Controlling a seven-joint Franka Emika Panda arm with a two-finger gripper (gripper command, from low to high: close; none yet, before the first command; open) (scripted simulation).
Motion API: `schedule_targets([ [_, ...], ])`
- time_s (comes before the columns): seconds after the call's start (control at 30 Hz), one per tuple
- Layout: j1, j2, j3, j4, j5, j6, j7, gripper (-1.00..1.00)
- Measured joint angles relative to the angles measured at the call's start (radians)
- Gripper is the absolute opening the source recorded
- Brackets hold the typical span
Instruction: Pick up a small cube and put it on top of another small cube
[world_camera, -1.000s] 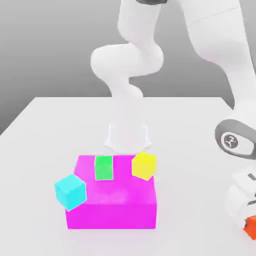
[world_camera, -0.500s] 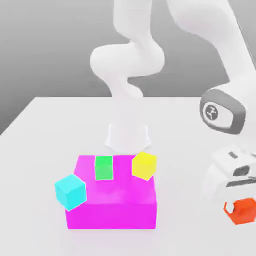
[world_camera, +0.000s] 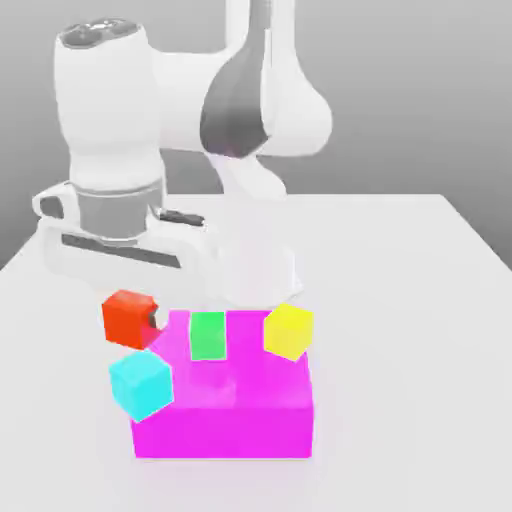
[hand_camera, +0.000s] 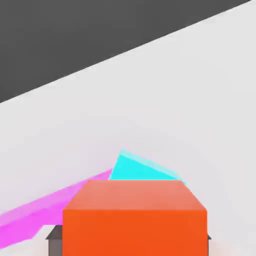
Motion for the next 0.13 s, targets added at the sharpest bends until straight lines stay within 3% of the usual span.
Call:
schedule_targets([
  [0.03, 0.0, 0.017, -0.001, -0.006, 0.001, 0.023, -0.001, 1.0],
  [0.13, 0.0, 0.017, -0.001, -0.006, 0.001, 0.023, -0.001, 1.0],
])
